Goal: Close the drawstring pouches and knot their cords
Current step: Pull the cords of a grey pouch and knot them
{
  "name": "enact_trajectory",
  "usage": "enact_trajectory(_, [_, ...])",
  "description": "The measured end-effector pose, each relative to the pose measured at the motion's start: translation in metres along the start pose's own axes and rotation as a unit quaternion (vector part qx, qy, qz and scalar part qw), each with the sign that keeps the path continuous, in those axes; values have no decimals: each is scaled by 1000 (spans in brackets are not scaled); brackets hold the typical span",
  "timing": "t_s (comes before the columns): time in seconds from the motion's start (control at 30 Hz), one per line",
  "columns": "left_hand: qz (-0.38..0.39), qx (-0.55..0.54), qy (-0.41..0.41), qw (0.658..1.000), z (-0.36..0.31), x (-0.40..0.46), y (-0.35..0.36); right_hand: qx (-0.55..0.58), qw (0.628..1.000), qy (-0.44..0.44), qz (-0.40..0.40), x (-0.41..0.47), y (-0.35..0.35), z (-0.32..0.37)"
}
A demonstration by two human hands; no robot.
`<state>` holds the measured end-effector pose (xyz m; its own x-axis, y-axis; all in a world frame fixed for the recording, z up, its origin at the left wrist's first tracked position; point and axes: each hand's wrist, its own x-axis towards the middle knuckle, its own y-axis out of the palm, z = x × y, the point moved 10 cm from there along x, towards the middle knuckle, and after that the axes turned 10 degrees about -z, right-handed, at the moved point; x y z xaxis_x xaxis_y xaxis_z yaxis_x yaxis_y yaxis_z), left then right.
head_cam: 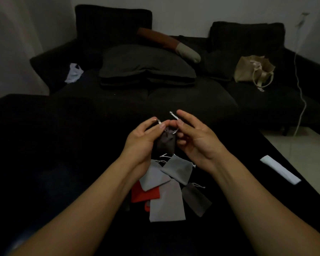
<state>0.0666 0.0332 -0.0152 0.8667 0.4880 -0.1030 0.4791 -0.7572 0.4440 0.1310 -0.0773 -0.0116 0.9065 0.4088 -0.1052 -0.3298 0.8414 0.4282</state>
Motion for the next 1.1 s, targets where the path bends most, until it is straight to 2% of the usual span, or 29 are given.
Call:
enact_trajectory(0.1, [7, -47, -86, 995, 18, 2, 1, -6, 1000, 21, 10, 3, 6, -16])
enact_trajectory(0.23, [13, -76, -112, 991, 24, 3, 4, 1, 1000, 29, -7, 3, 0, -19])
enact_trajectory(0.4, [60, 14, -79, 995, 21, 0, 8, 7, 998, 58, -33, 1, -10, -23])
enact_trajectory(0.57, [58, 79, -76, 992, 23, 0, -1, -57, 998, 15, 3, -3, -2, -13])
enact_trajectory(0.67, [64, 103, -84, 989, 25, 2, -7, -95, 995, -37, 8, -1, -2, -3])
enact_trajectory(0.73, [67, 181, -50, 980, 25, 5, -8, -139, 985, -101, 14, -1, -1, 9])
enact_trajectory(0.83, [84, 279, 8, 956, 22, 1, 2, -248, 950, -186, 40, -7, 6, 22])
enact_trajectory(1.03, [105, 277, -13, 955, 29, -5, 9, -277, 951, -133, 18, -6, -7, 10])
enact_trajectory(1.1, [115, 305, 11, 945, 31, -6, 9, -291, 949, -122, 21, -7, -6, 7])
